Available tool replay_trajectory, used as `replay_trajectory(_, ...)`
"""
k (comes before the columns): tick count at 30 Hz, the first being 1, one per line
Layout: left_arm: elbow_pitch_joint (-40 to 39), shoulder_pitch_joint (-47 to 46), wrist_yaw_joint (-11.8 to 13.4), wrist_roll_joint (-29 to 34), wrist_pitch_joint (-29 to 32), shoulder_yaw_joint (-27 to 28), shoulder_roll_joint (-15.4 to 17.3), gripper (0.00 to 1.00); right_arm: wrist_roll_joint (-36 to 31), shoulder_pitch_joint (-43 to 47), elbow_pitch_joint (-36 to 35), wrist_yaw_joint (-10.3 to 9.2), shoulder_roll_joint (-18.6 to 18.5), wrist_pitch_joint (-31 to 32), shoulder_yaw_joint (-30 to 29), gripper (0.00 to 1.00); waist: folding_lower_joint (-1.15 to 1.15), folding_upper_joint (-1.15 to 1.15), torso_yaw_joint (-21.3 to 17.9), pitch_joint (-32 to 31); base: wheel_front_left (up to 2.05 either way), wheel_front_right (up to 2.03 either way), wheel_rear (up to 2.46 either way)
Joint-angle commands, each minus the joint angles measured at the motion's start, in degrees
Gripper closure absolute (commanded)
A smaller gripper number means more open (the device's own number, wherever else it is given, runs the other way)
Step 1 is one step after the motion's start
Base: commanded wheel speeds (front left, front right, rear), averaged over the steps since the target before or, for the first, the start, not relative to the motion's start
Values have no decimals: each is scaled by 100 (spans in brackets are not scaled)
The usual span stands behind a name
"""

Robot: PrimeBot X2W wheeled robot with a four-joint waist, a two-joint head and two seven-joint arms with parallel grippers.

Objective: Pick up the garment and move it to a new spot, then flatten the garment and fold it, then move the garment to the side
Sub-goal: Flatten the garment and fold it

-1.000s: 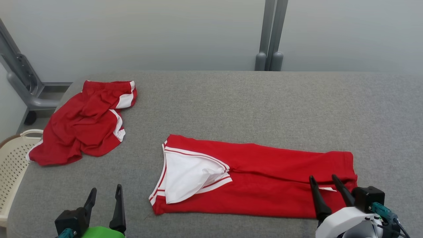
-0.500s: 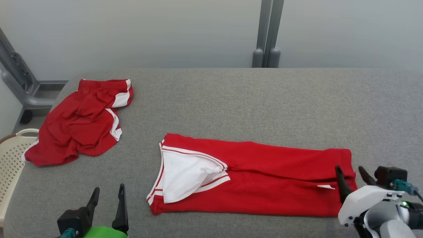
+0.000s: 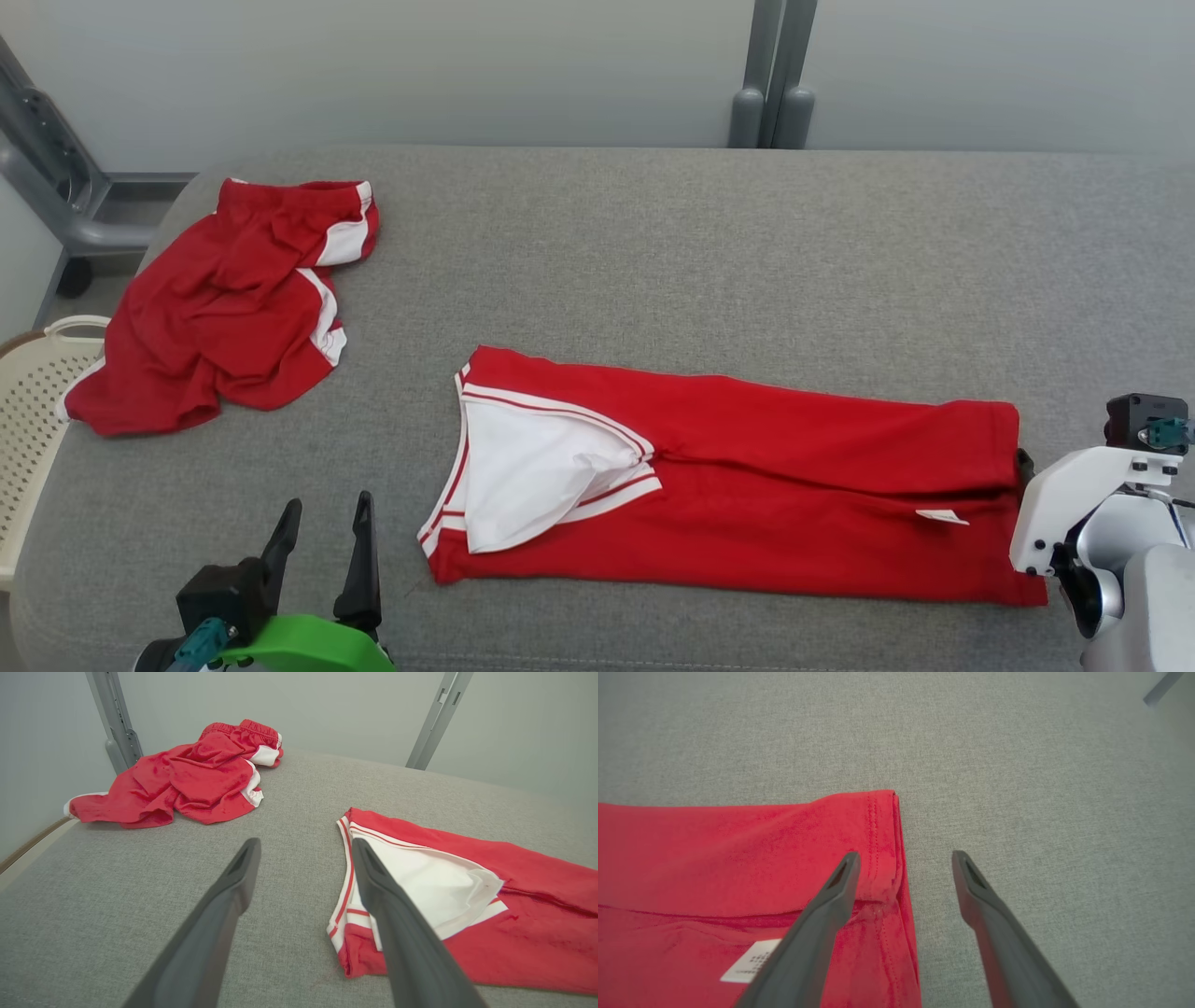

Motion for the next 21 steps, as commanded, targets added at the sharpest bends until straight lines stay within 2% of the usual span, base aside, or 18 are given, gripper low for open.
replay_trajectory(1,8,-120,-37,-11,-16,-8,1,0,-118,-101,141,-2,-17,70,-75,0,0,0,75,141,0,0,0)
replay_trajectory(7,110,-225,-103,-55,-37,-41,-19,0,-346,-237,532,-2,-19,281,-314,0,0,0,118,249,0,0,0)
replay_trajectory(21,207,-412,-170,-84,-35,-96,-36,0,-21,-437,1298,-2,-11,232,-252,0,0,0,182,487,0,0,0)
